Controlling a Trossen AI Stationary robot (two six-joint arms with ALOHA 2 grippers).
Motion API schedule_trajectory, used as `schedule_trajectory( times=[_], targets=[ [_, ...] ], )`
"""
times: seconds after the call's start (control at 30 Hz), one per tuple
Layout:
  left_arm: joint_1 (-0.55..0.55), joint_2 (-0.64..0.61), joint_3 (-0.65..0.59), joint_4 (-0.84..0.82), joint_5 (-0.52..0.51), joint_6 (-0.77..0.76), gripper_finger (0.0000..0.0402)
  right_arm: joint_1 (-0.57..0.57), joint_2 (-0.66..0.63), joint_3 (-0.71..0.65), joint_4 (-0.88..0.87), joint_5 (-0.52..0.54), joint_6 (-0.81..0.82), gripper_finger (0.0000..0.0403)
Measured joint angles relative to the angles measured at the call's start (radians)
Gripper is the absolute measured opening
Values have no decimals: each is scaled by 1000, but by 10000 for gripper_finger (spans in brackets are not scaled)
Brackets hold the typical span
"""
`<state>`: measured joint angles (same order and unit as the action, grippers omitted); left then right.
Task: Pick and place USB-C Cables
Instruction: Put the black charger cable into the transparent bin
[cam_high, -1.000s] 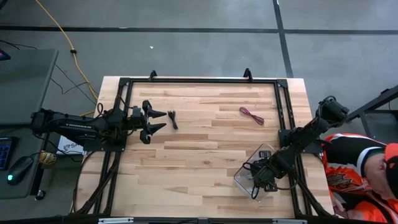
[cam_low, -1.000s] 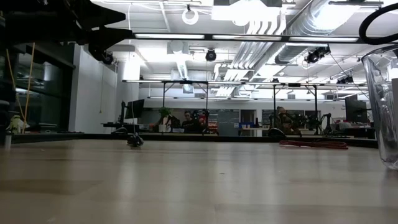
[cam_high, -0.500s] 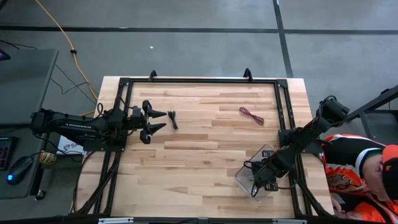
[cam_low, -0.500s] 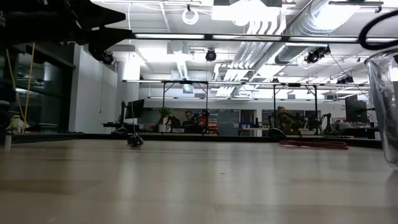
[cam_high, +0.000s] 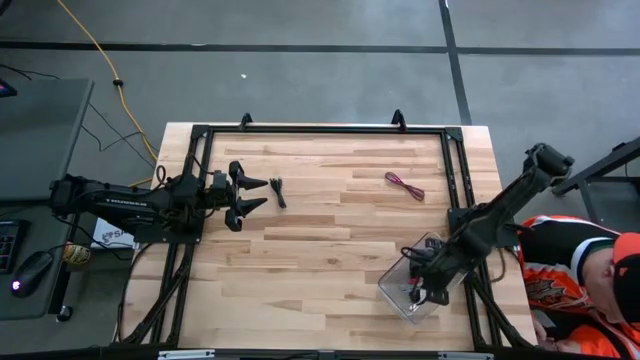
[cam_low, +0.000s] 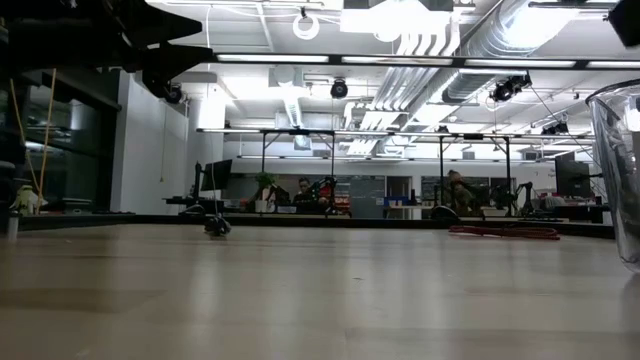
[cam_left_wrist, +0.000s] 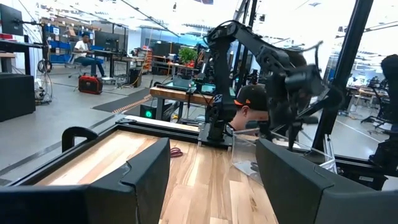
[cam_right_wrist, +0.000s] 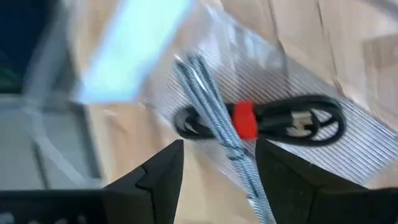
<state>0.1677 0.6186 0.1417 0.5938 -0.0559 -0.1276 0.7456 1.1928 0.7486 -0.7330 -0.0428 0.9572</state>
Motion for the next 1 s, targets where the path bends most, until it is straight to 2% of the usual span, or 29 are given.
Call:
schedule_trajectory(
  times=[0.1,0.17,0.27,0.47,0.53,0.7,0.83,1.0],
  targets=[
    [0,0,0,0,0,0,218,0,-75,0,36,37,32,190],
    [0,0,0,0,0,0,218,0,-123,1,73,102,24,190],
    [0,0,0,0,0,0,218,0,-183,2,122,270,-24,190],
    [0,0,0,0,0,0,218,-3,-252,2,285,710,-211,190],
    [0,0,0,0,0,0,218,-25,-261,2,349,784,-316,190],
    [0,0,0,0,0,0,218,-162,-264,3,381,748,-441,190],
    [0,0,0,1,0,0,218,-331,-237,3,374,673,-469,190],
    [0,0,0,1,0,0,218,-541,-199,3,491,536,-640,190]
  ],
)
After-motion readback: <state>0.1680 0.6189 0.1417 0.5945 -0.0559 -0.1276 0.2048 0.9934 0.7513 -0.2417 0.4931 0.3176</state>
